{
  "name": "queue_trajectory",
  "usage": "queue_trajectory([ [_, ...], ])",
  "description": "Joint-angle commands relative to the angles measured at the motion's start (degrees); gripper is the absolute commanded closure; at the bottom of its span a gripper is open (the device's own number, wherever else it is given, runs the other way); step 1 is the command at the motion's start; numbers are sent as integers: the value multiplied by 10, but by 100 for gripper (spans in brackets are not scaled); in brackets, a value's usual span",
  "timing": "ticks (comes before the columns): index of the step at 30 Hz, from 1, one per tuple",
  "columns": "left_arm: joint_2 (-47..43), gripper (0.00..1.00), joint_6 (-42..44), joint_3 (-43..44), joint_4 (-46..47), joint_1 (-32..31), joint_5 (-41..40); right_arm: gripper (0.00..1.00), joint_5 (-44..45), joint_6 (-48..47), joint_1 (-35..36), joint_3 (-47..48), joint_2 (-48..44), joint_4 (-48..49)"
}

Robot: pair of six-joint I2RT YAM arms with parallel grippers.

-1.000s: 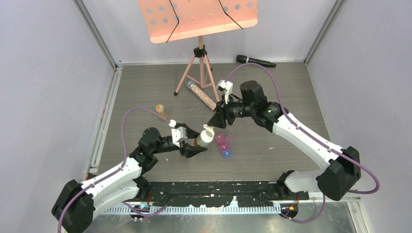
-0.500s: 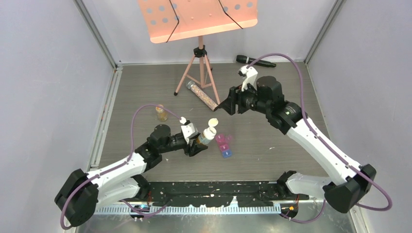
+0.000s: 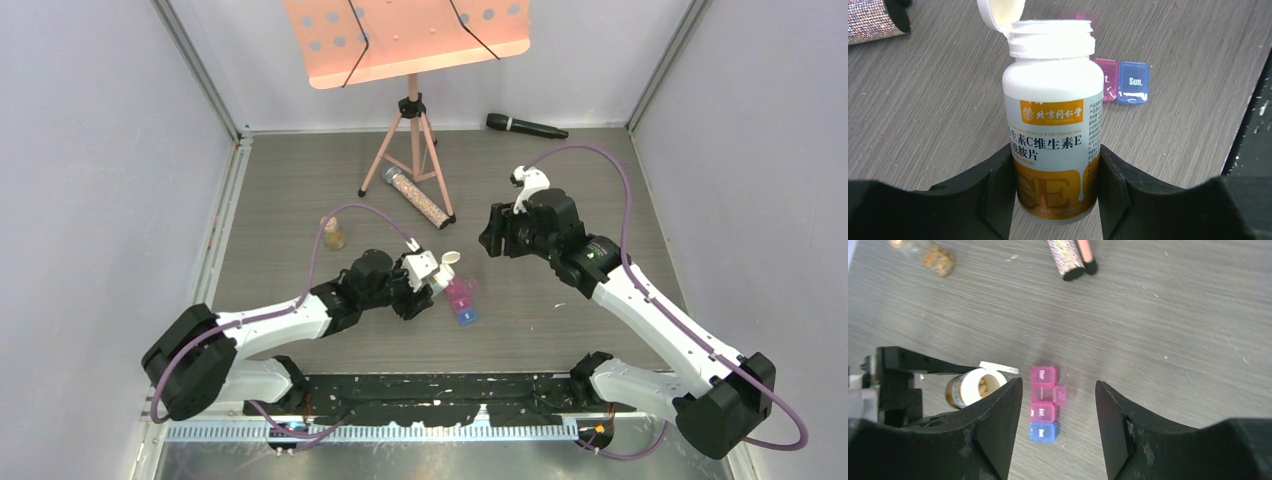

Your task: Sort the pills into containers

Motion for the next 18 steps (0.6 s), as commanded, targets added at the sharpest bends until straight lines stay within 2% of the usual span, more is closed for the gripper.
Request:
queue_trajectory([
  [1, 20, 100, 13, 44, -35, -42, -129, 38, 60, 23, -15, -15, -28, 1],
  [6, 62, 100, 18, 85, -98, -76, -196, 38, 106, 15, -28, -23, -40, -15],
  [18, 110, 100, 28, 145, -181, -105, -225, 37, 105, 32, -63, -54, -40, -13],
])
